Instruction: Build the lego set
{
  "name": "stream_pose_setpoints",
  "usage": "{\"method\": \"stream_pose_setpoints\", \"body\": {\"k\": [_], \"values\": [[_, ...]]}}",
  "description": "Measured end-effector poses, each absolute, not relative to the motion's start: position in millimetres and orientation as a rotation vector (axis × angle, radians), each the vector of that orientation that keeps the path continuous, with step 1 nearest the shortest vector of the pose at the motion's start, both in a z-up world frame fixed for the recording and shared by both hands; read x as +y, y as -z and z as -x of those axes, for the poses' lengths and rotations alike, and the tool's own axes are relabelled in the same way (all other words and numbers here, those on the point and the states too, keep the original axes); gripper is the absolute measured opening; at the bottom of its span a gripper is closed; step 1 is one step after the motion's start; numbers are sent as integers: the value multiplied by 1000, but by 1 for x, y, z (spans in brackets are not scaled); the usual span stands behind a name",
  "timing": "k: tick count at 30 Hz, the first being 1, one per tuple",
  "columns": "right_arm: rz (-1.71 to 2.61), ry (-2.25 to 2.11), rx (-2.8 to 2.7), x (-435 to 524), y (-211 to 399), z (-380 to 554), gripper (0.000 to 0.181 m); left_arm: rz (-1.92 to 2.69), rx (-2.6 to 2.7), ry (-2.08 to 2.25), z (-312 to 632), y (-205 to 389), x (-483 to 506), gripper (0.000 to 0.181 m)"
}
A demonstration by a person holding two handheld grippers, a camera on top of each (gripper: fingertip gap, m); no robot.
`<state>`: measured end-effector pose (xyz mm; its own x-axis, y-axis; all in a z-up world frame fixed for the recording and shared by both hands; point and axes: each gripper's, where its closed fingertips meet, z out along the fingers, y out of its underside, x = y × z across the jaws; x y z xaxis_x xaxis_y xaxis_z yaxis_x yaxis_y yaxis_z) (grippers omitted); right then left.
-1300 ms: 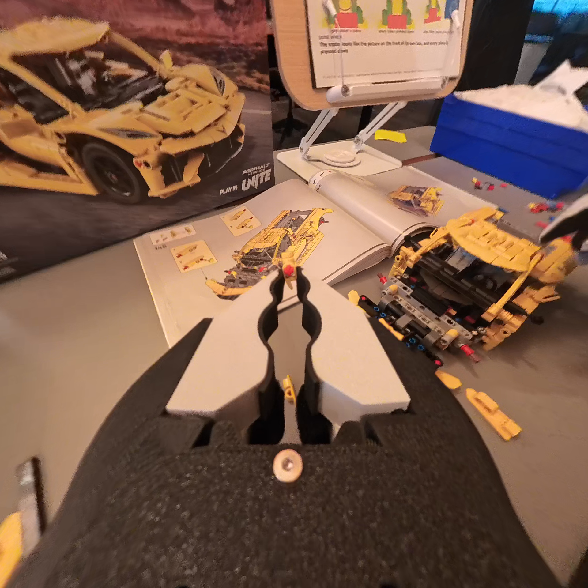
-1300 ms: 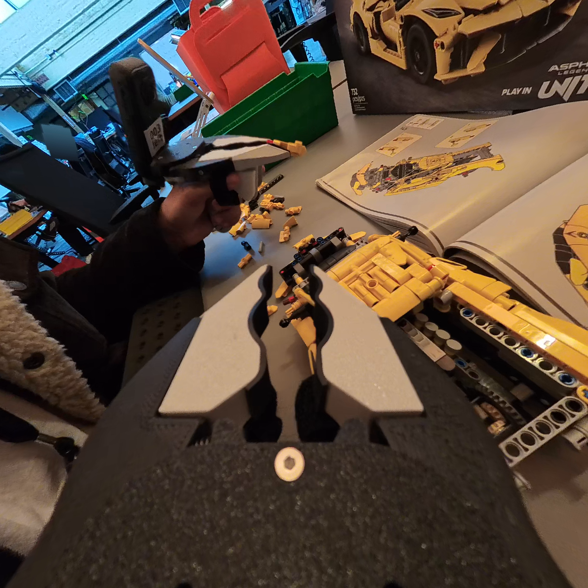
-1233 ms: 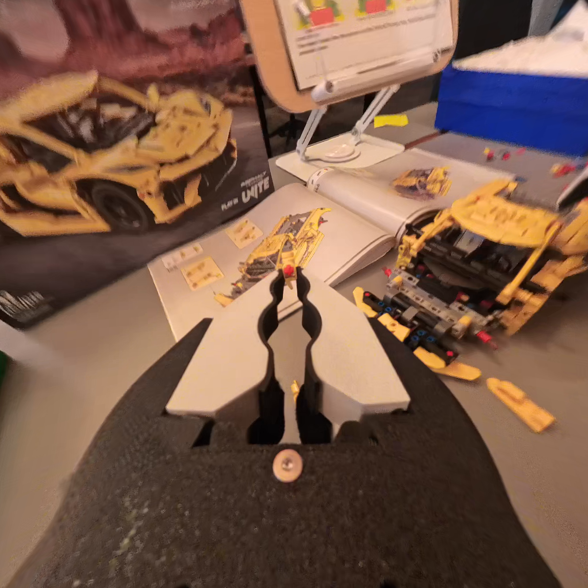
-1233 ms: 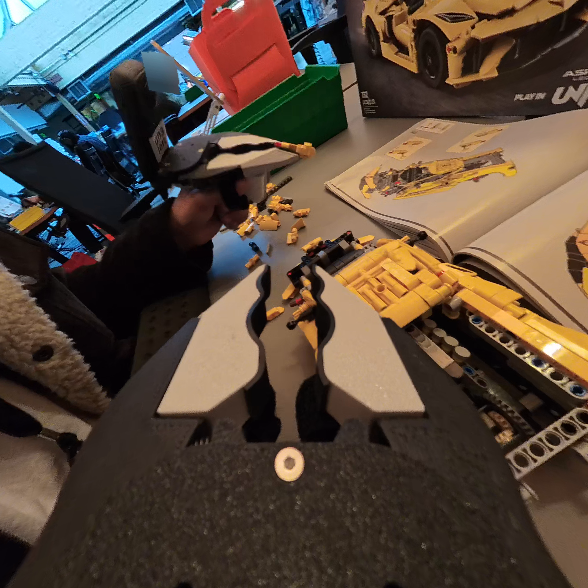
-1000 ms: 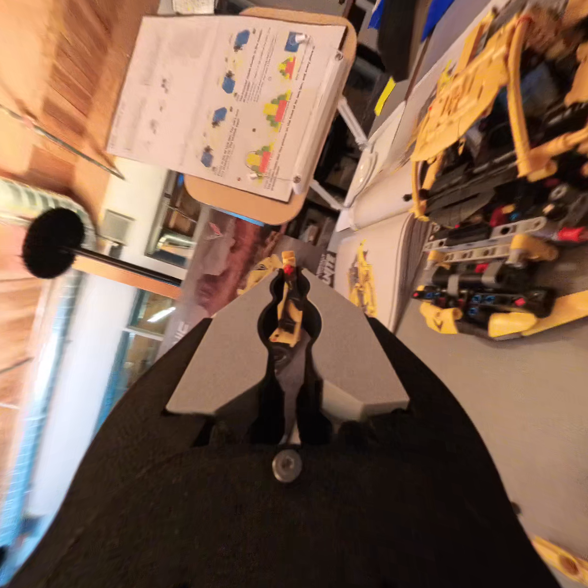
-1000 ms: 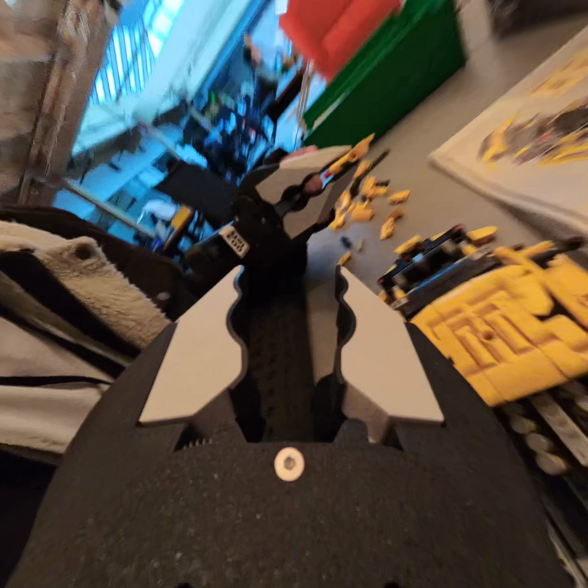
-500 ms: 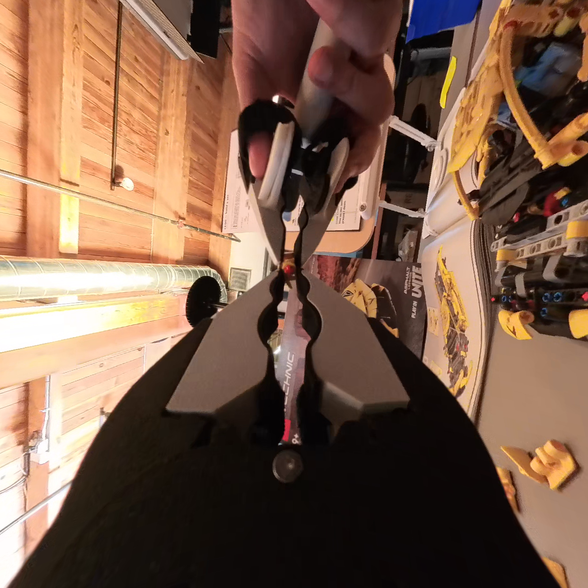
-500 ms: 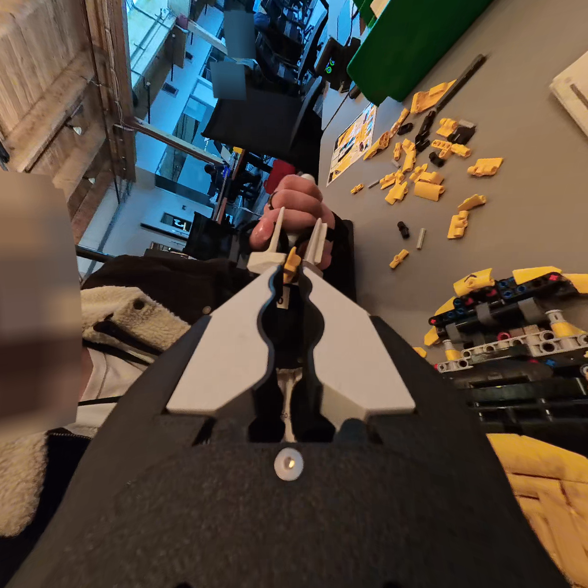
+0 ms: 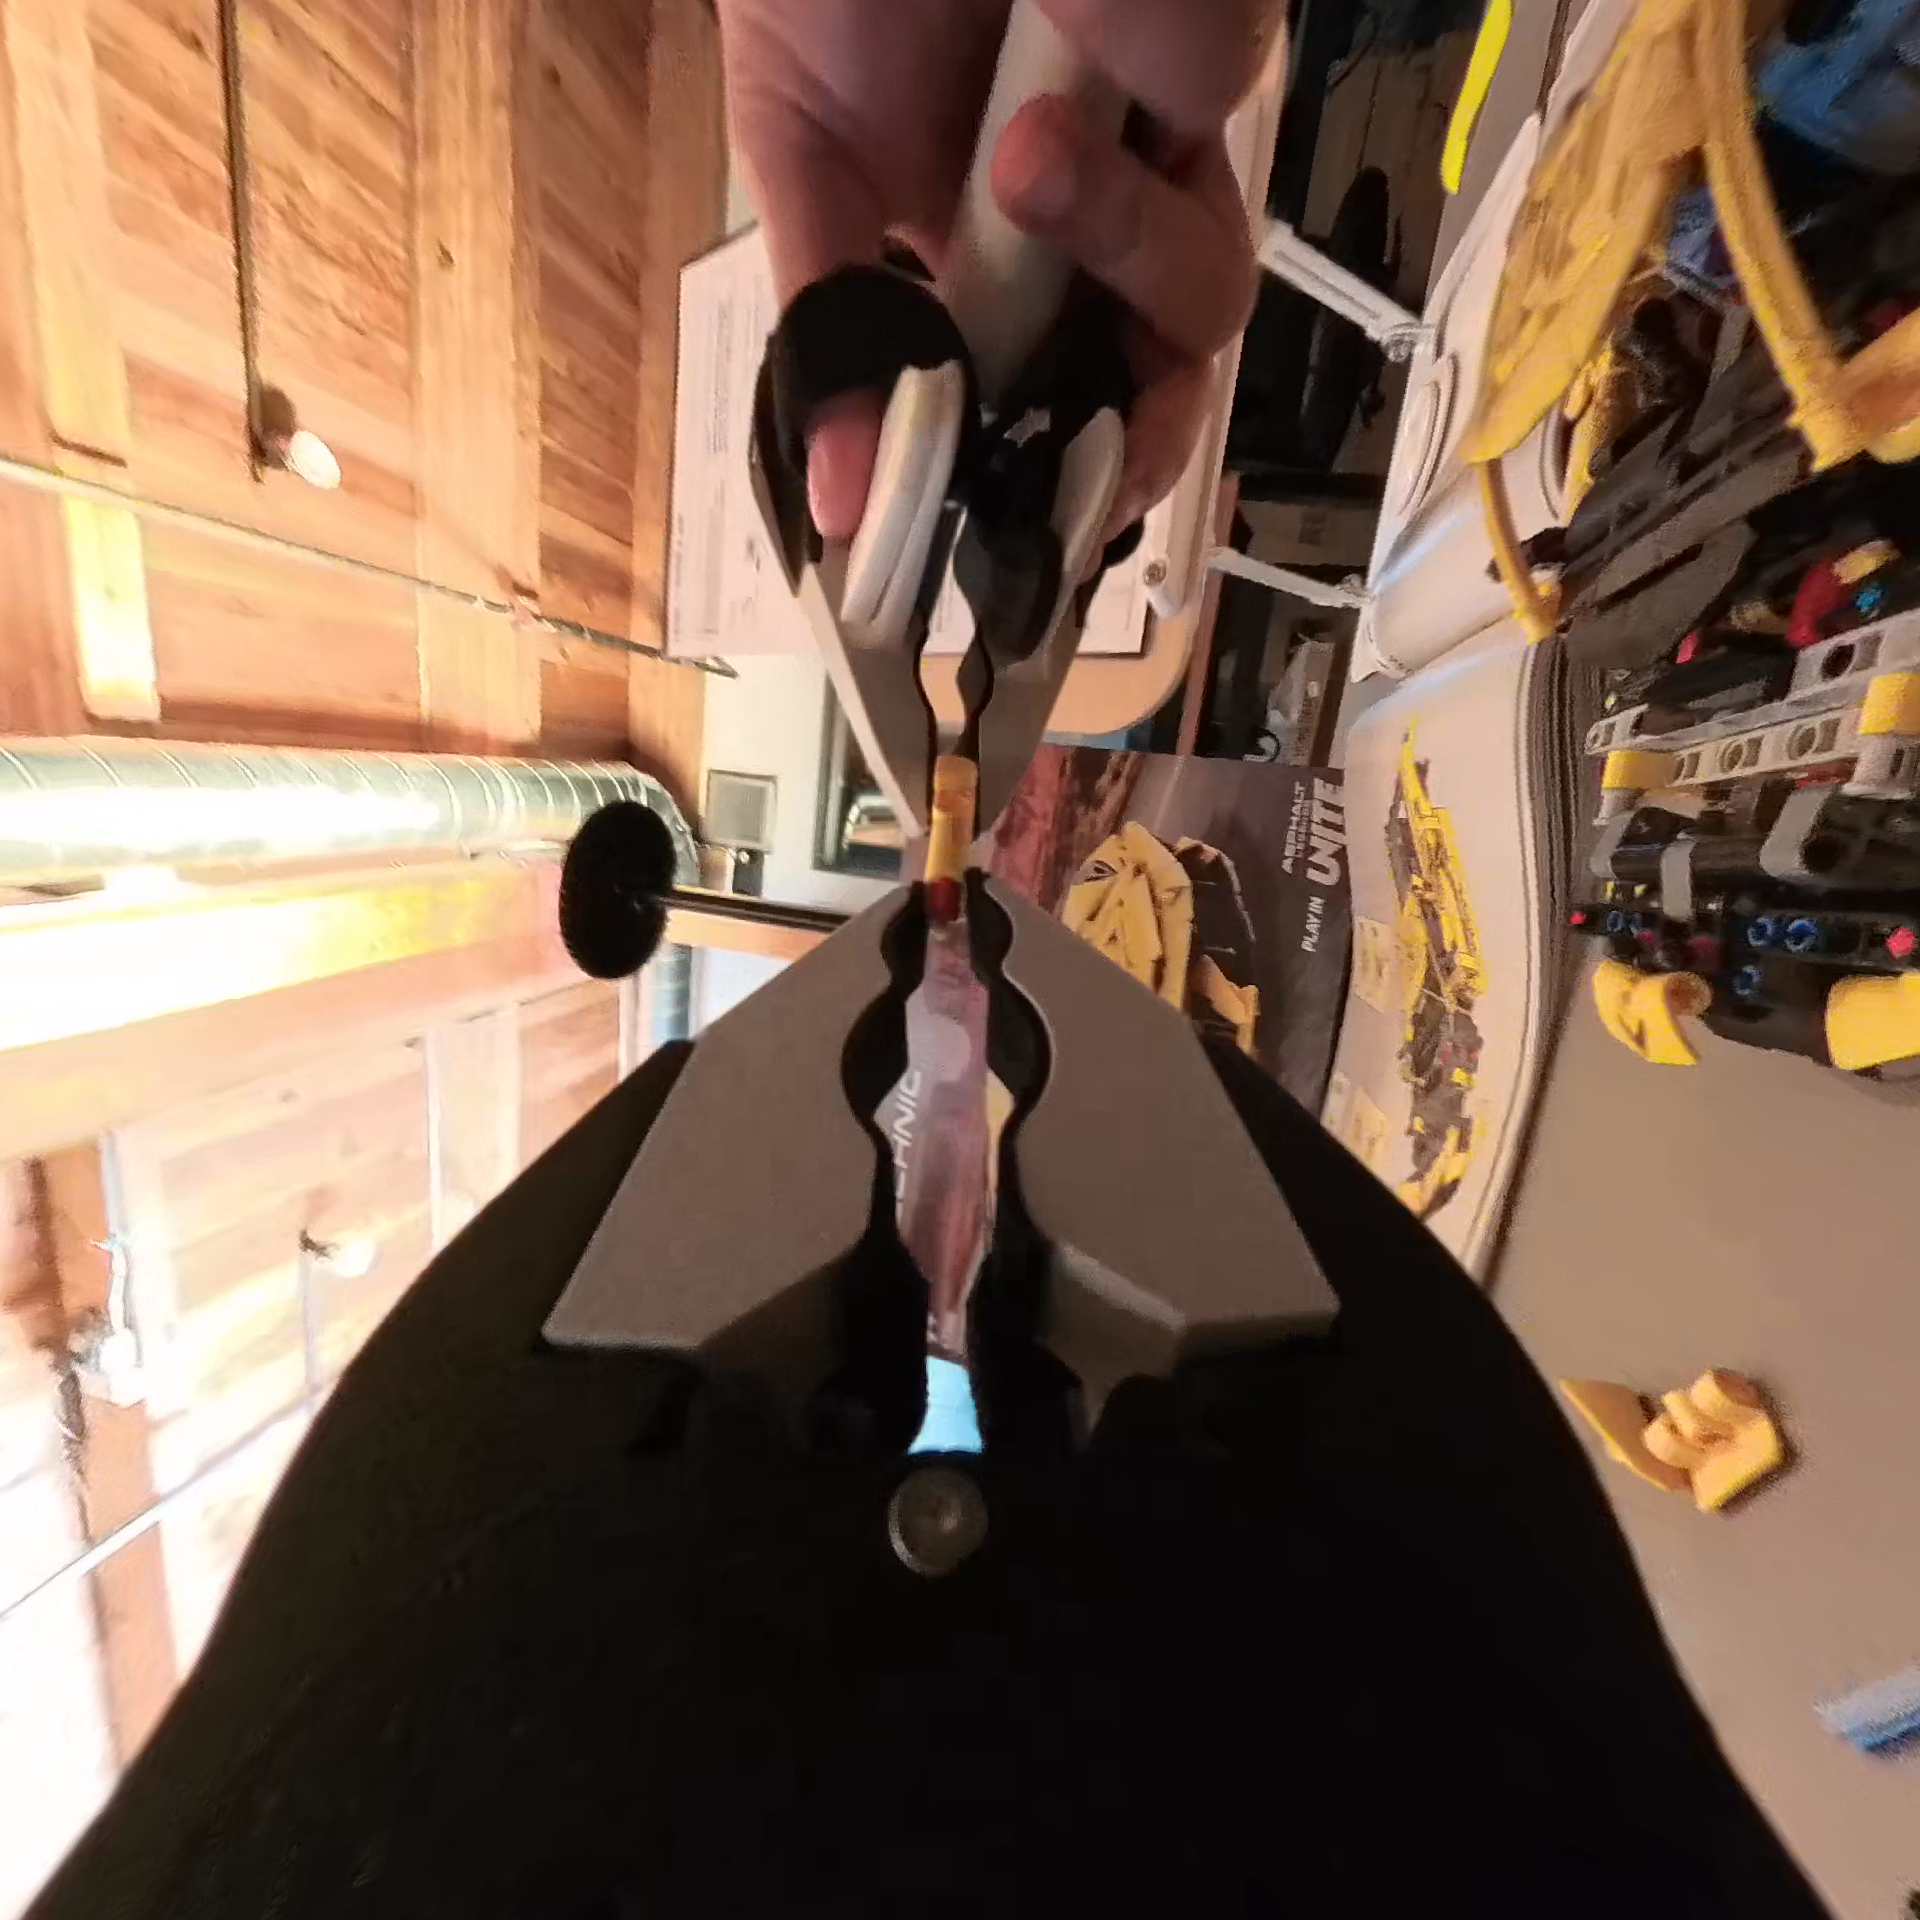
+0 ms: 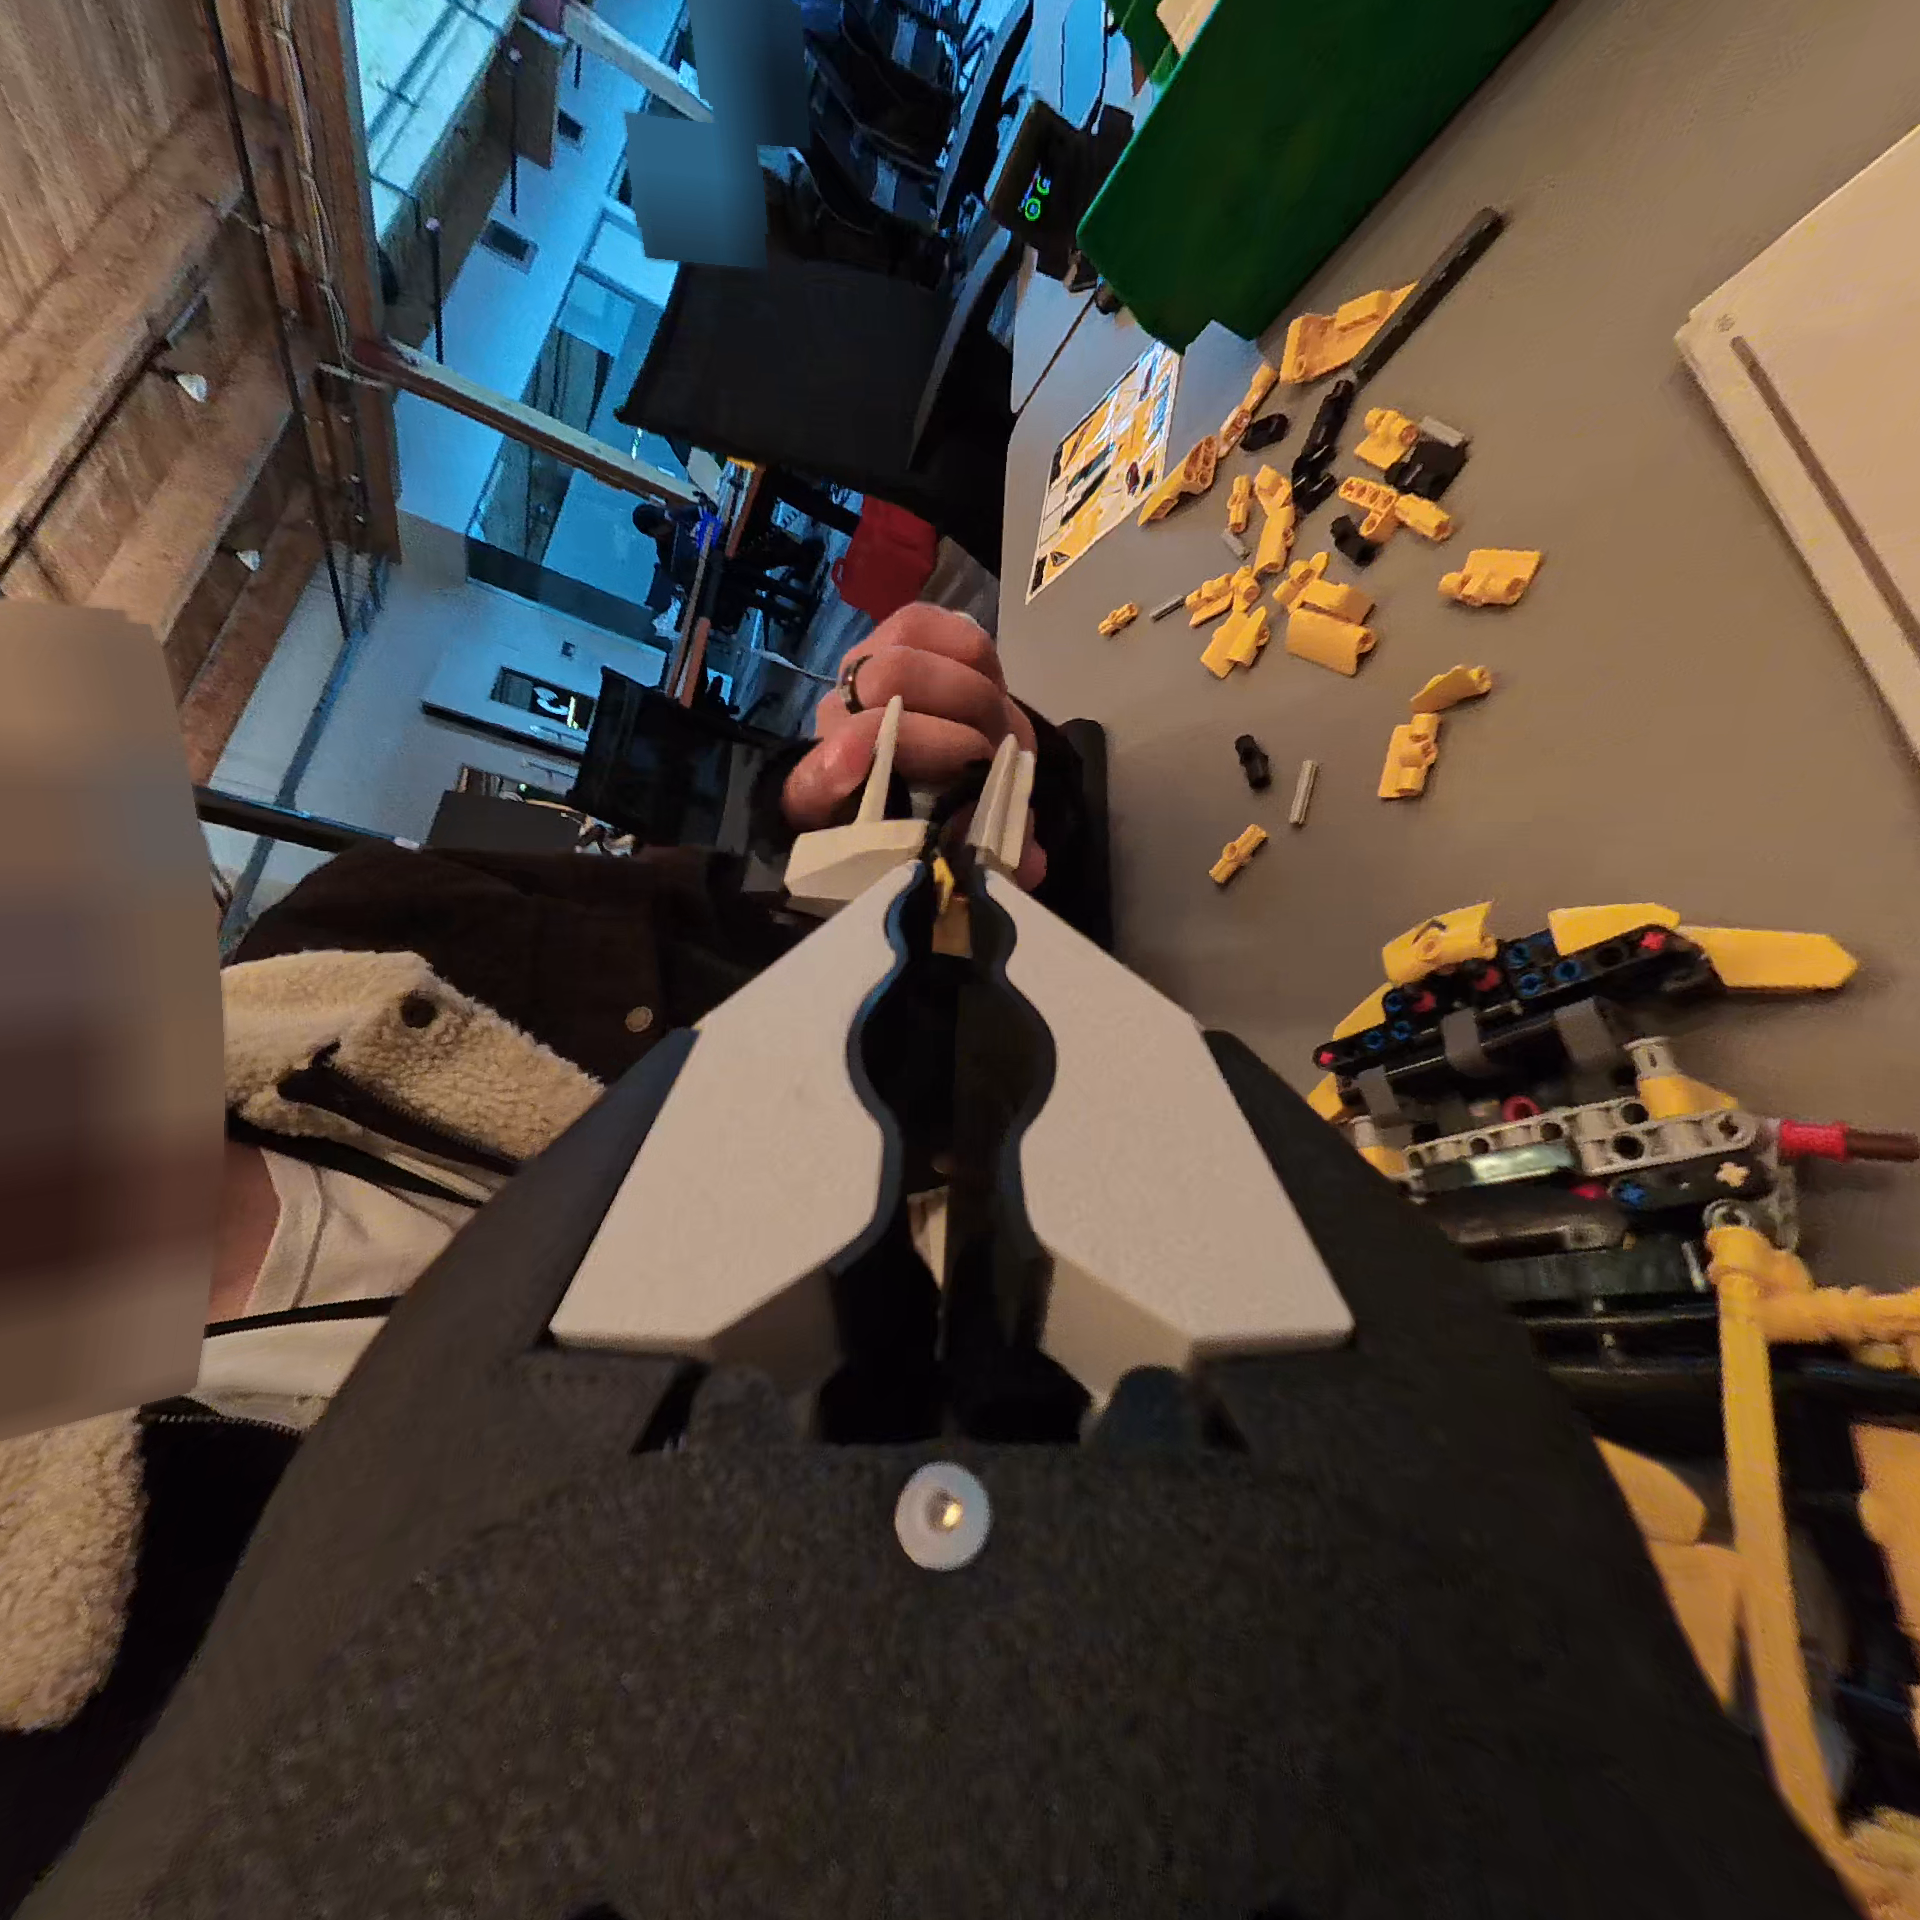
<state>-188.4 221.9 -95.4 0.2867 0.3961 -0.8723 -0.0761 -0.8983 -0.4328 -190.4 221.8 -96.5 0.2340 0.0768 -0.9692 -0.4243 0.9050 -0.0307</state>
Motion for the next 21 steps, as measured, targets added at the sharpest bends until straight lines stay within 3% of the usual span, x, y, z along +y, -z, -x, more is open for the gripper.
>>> {"method": "stream_pose_setpoints", "body": {"k": [8, 15, 18, 21], "values": [[2203, -1580, -374, 259, 99, 172, 4, 649, 1265, -206, 202, 104, 265, 11], [2371, -1460, -584, 279, 145, 145, 3, 1252, 1360, 527, 201, 152, 274, 13], [2394, -1452, -799, 278, 164, 144, 3, 1454, 1392, 912, 197, 166, 258, 26], [2316, -1429, -1095, 273, 180, 153, 4, 1546, 1410, 1030, 190, 175, 253, 26]]}}
